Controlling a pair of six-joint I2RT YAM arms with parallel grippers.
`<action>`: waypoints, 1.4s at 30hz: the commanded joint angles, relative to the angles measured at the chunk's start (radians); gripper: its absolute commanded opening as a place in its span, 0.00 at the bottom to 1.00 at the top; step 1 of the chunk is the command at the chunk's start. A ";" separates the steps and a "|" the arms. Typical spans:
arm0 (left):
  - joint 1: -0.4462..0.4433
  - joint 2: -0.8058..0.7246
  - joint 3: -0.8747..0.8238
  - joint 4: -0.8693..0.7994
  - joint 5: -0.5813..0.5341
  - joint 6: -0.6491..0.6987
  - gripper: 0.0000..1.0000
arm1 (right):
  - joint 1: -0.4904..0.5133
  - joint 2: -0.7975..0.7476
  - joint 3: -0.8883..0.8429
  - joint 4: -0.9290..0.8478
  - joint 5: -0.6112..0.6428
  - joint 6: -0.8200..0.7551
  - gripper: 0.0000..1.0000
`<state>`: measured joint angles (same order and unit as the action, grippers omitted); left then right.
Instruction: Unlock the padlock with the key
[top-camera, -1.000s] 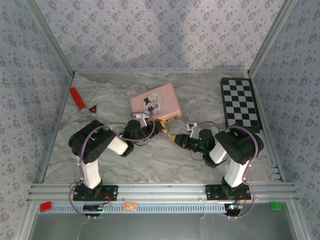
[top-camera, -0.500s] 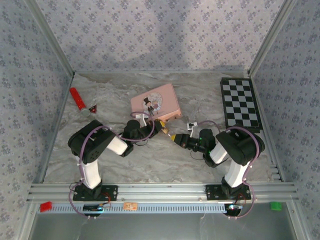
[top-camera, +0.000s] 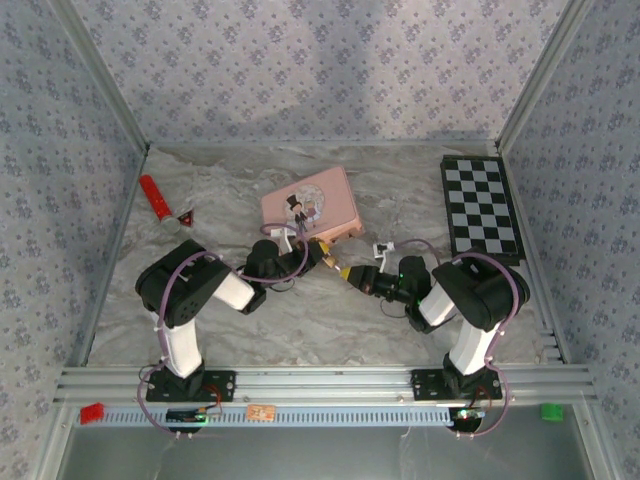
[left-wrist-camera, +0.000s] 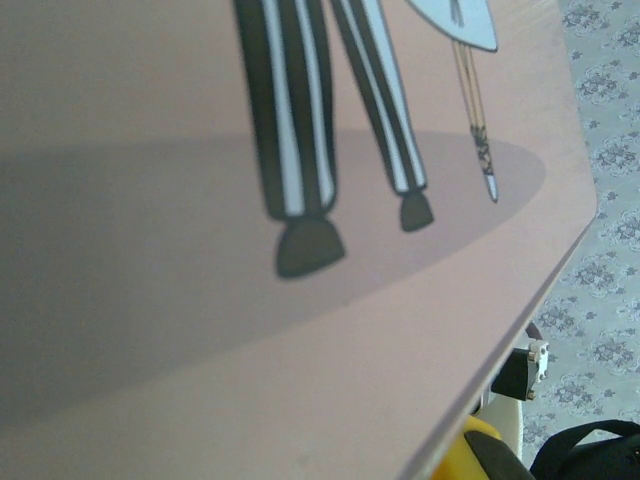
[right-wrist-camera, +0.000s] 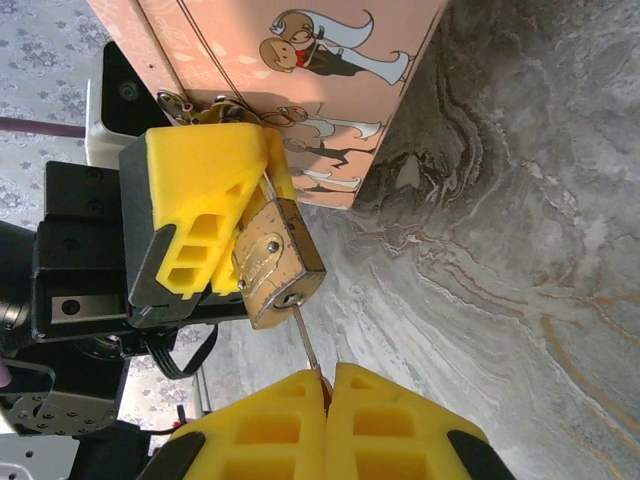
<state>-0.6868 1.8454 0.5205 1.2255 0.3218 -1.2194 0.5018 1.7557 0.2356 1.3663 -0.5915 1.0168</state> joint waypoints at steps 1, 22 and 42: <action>-0.003 0.023 -0.042 -0.114 0.067 -0.148 0.01 | -0.009 -0.012 0.020 0.027 -0.013 -0.012 0.00; -0.003 0.016 -0.047 -0.103 0.064 -0.153 0.01 | -0.005 -0.010 0.032 0.026 -0.017 -0.010 0.00; -0.004 0.011 -0.048 -0.074 0.062 -0.160 0.00 | 0.010 -0.004 0.049 0.026 -0.005 0.000 0.00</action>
<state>-0.6827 1.8397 0.5117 1.2396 0.3233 -1.2430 0.5045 1.7557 0.2546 1.3647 -0.5995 1.0172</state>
